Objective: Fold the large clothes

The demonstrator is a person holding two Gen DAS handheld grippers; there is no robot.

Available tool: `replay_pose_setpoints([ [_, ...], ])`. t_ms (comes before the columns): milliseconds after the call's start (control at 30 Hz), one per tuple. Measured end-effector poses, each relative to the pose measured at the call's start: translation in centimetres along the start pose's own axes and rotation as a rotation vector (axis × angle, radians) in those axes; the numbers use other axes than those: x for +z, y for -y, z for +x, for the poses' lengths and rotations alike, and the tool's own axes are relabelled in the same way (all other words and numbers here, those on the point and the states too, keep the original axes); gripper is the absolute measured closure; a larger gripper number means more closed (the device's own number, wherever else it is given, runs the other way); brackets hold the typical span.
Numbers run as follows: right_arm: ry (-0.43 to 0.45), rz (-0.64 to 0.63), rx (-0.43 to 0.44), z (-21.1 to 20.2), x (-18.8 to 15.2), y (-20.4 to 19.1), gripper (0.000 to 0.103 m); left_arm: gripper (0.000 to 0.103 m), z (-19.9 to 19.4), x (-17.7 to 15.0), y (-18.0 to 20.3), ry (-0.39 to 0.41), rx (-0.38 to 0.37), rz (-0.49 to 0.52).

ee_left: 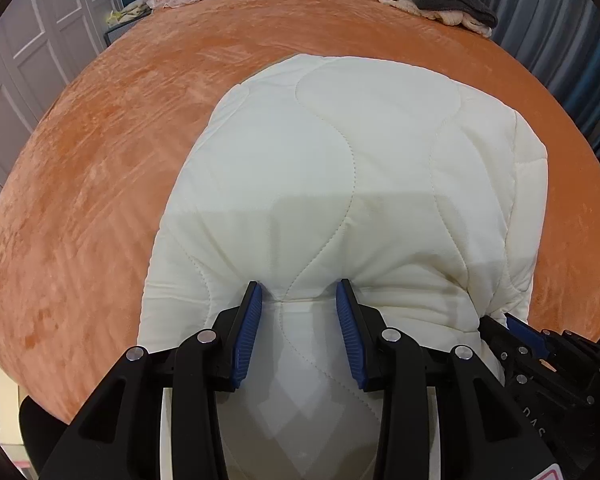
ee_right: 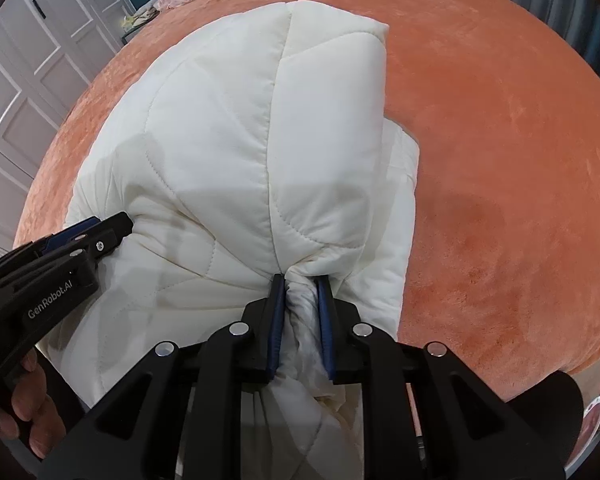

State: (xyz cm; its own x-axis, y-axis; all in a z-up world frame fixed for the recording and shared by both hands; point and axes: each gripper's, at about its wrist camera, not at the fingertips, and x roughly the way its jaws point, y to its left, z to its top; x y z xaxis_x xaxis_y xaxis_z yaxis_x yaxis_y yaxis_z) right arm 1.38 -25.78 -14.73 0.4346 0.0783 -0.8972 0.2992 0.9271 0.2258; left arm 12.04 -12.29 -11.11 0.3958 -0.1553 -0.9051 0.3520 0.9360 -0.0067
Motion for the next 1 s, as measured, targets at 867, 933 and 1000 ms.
replay_pose_setpoints([
  [867,-0.068,-0.08,-0.012,-4.0,-4.0,-0.6,0.07,0.066,-4.9,-5.3,-1.9,-0.066,-0.097,-0.013],
  [933,-0.069,-0.084,-0.015,-3.6,-4.2,-0.7,0.069,0.066,-4.6,-5.5,-1.6,-0.057,-0.078,0.0],
  [1000,-0.068,-0.087,-0.019,-3.3,-4.1,-0.7,0.069,0.066,-4.3,-5.8,-1.3,-0.049,-0.061,0.006],
])
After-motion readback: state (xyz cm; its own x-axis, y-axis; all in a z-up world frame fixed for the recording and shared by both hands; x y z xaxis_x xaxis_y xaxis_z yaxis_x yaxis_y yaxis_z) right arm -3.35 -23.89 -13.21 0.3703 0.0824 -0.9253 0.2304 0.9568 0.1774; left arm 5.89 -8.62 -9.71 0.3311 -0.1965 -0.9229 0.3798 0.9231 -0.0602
